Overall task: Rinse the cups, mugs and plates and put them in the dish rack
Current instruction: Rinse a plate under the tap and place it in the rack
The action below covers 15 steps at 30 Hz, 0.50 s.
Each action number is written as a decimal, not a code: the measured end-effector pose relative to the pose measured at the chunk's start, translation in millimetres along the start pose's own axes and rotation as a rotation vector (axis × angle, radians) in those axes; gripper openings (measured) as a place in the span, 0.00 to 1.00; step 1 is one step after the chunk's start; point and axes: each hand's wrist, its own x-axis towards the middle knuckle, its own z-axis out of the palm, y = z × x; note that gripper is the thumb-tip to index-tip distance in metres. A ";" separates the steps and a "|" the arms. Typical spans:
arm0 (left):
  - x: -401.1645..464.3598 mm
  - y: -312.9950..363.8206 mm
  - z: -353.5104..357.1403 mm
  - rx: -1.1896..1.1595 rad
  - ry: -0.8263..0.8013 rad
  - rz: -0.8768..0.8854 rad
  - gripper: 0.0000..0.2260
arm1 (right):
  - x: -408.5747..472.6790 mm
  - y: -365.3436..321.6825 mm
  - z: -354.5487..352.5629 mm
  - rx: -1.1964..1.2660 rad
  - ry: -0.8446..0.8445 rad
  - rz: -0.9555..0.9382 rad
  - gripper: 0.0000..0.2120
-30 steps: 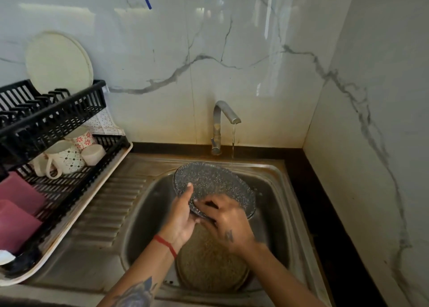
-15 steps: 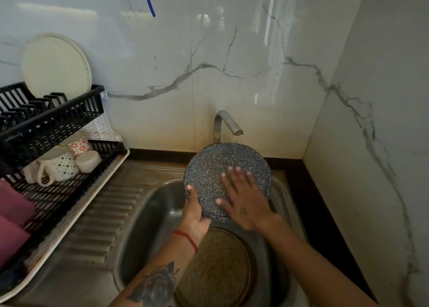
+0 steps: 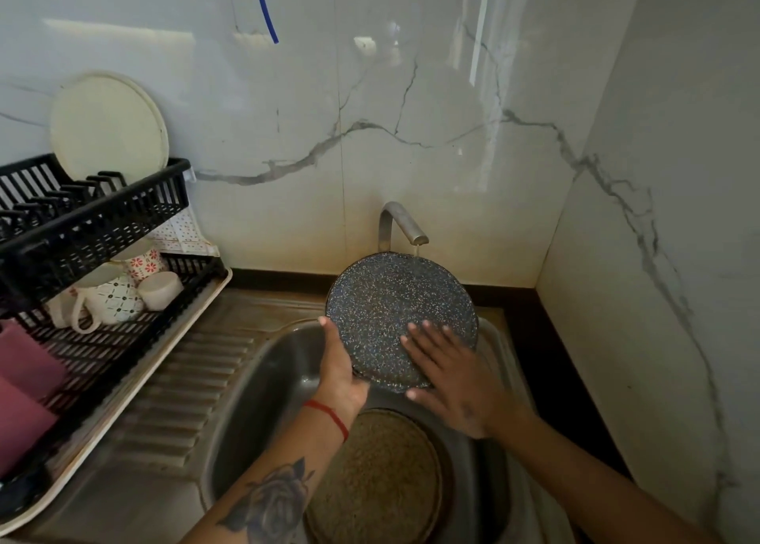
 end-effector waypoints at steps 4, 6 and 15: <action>-4.2 -10.5 8.0 -0.068 0.051 -0.081 0.39 | 24.1 -52.0 0.4 0.076 0.088 -0.102 0.29; -6.5 -4.7 5.0 -0.063 0.027 -0.043 0.35 | 16.0 -41.0 -2.6 0.057 0.113 -0.198 0.26; -11.4 2.9 10.7 -0.038 0.123 0.156 0.32 | 0.3 -21.9 2.3 0.131 0.181 -0.067 0.28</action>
